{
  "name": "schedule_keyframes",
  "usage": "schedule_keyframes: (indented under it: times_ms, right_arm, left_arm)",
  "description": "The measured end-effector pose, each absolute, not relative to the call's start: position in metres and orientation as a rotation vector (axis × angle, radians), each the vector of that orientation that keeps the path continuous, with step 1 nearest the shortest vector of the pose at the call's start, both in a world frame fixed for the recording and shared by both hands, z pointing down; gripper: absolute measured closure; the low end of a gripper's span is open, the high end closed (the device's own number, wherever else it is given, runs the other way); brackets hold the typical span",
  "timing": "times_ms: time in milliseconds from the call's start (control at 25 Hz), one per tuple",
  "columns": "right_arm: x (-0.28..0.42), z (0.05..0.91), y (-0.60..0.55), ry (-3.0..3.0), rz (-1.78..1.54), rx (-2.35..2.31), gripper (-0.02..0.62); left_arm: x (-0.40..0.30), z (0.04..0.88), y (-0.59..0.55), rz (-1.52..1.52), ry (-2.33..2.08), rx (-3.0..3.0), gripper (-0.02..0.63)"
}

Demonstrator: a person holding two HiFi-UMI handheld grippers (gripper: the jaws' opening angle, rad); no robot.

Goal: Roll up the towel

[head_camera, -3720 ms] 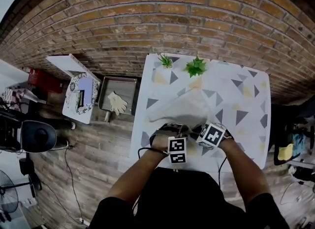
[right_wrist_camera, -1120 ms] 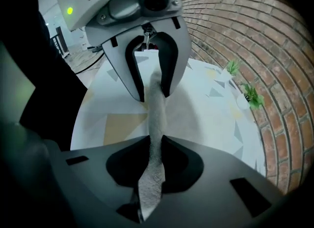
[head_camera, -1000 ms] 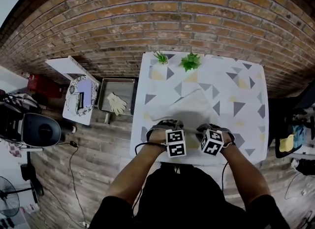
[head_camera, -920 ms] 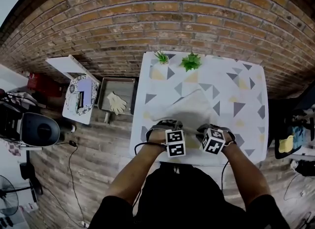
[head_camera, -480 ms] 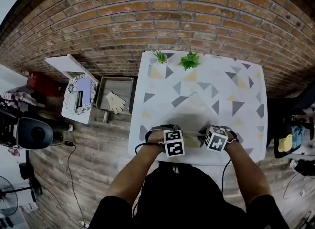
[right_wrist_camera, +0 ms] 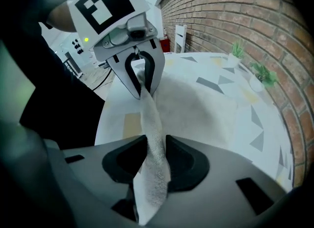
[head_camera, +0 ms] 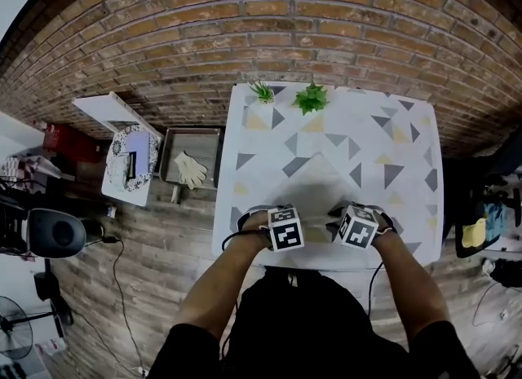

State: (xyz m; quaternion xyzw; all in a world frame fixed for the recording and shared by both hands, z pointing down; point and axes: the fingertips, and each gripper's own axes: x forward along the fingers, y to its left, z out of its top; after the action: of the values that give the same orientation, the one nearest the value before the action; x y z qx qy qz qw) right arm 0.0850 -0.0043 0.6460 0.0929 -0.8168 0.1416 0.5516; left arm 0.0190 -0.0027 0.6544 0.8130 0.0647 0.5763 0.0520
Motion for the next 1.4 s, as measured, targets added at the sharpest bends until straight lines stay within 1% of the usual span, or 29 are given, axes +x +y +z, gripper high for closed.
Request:
schedule_keyframes:
  times_ms: [80, 120, 280, 440, 520, 600, 800, 960, 1000, 1080, 1120, 1240, 1360, 1400]
  right_arm:
    - [0.082, 0.636, -0.008, -1.959, 0.308, 0.246, 0.435]
    - [0.079, 0.631, -0.009, -1.975, 0.300, 0.256, 0.431]
    - [0.071, 0.622, -0.013, -2.012, 0.252, 0.282, 0.431]
    - [0.062, 0.619, -0.015, -2.034, 0.121, 0.310, 0.431]
    - [0.057, 0.617, -0.010, -2.045, 0.085, 0.305, 0.444]
    - [0.055, 0.620, -0.002, -2.041, 0.078, 0.297, 0.465]
    - [0.060, 0.635, 0.002, -2.007, 0.126, 0.328, 0.457]
    - [0.061, 0.644, -0.005, -1.979, 0.132, 0.345, 0.457]
    - [0.062, 0.646, -0.007, -1.976, 0.137, 0.347, 0.457]
    - [0.063, 0.648, -0.011, -1.974, 0.155, 0.344, 0.458]
    - [0.063, 0.649, -0.012, -1.975, 0.167, 0.340, 0.459]
    - [0.063, 0.650, -0.012, -1.982, 0.193, 0.324, 0.456]
    - [0.063, 0.651, -0.013, -1.991, 0.217, 0.316, 0.456]
    - [0.063, 0.650, -0.014, -1.994, 0.226, 0.318, 0.456]
  left_arm:
    - [0.018, 0.654, -0.004, 1.724, 0.196, 2.446, 0.560]
    - [0.018, 0.654, -0.005, 1.708, 0.197, 2.432, 0.560]
    - [0.019, 0.654, -0.007, 1.662, 0.217, 2.386, 0.560]
    - [0.019, 0.654, -0.007, 1.689, 0.253, 2.367, 0.560]
    - [0.020, 0.655, -0.007, 1.696, 0.260, 2.362, 0.560]
    - [0.020, 0.655, -0.008, 1.693, 0.257, 2.358, 0.560]
    - [0.020, 0.654, -0.009, 1.692, 0.228, 2.389, 0.560]
    - [0.022, 0.648, -0.015, 1.758, 0.159, 2.536, 0.555]
    - [0.022, 0.646, -0.018, 1.787, 0.121, 2.582, 0.550]
    - [0.024, 0.639, -0.025, 1.818, 0.031, 2.668, 0.512]
    - [0.026, 0.634, -0.025, 1.810, 0.000, 2.705, 0.503]
    - [0.037, 0.624, -0.015, 1.762, 0.011, 2.787, 0.503]
    - [0.042, 0.627, -0.006, 1.788, 0.068, 2.809, 0.501]
    - [0.042, 0.630, -0.005, 1.802, 0.073, 2.802, 0.491]
